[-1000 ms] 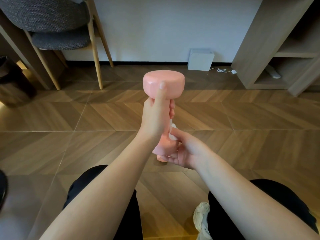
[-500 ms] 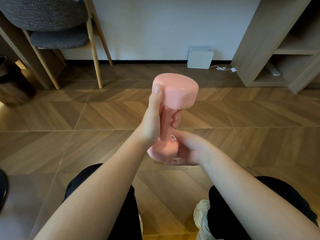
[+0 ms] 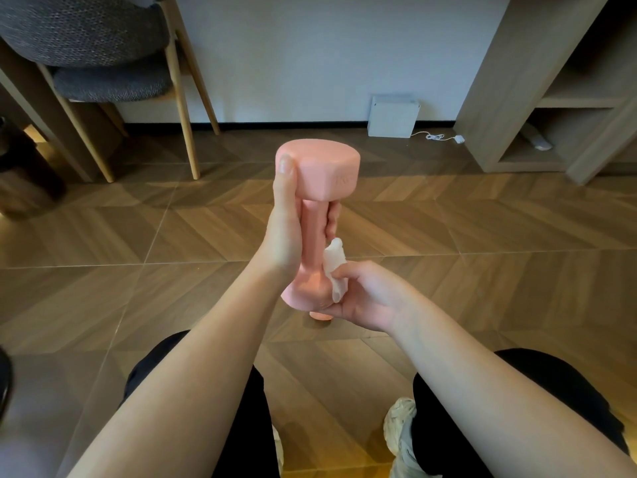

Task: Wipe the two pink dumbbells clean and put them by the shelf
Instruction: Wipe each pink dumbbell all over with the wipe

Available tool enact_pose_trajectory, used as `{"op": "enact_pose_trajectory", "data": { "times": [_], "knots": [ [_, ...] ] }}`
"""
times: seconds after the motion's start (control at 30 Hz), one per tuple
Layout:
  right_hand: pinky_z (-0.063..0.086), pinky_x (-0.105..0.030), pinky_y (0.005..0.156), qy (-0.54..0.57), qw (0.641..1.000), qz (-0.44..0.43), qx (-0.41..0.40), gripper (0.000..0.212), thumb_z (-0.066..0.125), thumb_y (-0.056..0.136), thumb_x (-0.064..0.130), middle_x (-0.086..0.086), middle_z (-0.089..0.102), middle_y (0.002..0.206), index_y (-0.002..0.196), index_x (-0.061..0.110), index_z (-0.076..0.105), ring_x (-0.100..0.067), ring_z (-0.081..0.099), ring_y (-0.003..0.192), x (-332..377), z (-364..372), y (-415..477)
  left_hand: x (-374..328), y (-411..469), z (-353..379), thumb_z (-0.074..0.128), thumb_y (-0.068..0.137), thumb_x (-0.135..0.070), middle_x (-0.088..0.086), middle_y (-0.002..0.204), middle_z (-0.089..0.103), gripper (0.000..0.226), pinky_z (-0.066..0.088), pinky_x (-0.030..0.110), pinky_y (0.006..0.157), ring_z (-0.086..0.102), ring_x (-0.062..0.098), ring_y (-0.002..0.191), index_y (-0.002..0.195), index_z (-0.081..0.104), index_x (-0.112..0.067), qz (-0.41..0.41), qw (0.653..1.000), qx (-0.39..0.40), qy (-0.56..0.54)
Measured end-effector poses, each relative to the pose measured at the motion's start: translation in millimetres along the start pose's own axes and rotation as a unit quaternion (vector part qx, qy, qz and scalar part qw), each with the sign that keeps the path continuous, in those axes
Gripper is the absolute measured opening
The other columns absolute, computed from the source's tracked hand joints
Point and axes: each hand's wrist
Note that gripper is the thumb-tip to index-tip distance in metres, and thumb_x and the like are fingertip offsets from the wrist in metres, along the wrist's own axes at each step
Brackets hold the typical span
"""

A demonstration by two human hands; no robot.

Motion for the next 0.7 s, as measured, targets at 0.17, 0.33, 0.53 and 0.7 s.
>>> {"op": "enact_pose_trajectory", "data": {
  "times": [0.17,0.33,0.53,0.7],
  "knots": [
    [0.058,-0.043,0.078,-0.007,0.999,-0.022,-0.032,0.033,0.05,0.093,0.002,-0.014,0.065,0.106,0.125,0.001,0.055,-0.029,0.065,0.093,-5,1,4,-5,-2,-2,0.025,0.07,-0.08,0.007,0.051,0.038,0.098,0.029,0.033,0.052,0.029,0.023,0.05,0.081,0.052,0.014,0.009,0.999,0.017,-0.051],
    [0.06,-0.042,0.081,-0.034,0.995,-0.004,-0.091,0.047,0.068,0.089,0.023,-0.011,0.07,0.119,0.134,0.013,0.057,-0.027,0.069,0.102,-12,5,16,-3,-4,5,0.026,0.072,-0.078,0.007,0.049,0.037,0.095,0.031,0.029,0.047,0.03,0.021,0.046,0.09,0.06,0.009,0.001,0.997,0.044,-0.057],
    [0.06,-0.035,0.072,-0.055,0.995,0.057,-0.06,0.034,0.065,0.092,0.032,-0.004,0.072,0.098,0.119,0.013,0.063,-0.02,0.071,0.085,-1,1,11,-5,-5,5,0.007,0.083,-0.075,0.007,0.048,0.037,0.089,0.03,0.028,0.046,0.03,0.021,0.041,0.071,0.058,-0.002,-0.021,0.987,0.104,-0.124],
    [0.061,-0.032,0.063,-0.017,0.996,0.055,-0.074,0.018,0.057,0.096,0.02,-0.004,0.072,0.087,0.111,0.012,0.065,-0.018,0.071,0.071,-3,8,2,-7,0,3,-0.002,0.084,-0.081,0.012,0.058,0.046,0.099,0.039,0.034,0.057,0.041,0.025,0.051,0.074,0.058,-0.002,-0.084,0.986,0.101,-0.1]
  ]
}}
Point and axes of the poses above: each hand's wrist, its own y-axis towards the middle knuckle, its own z-axis out of the palm, x = y × z
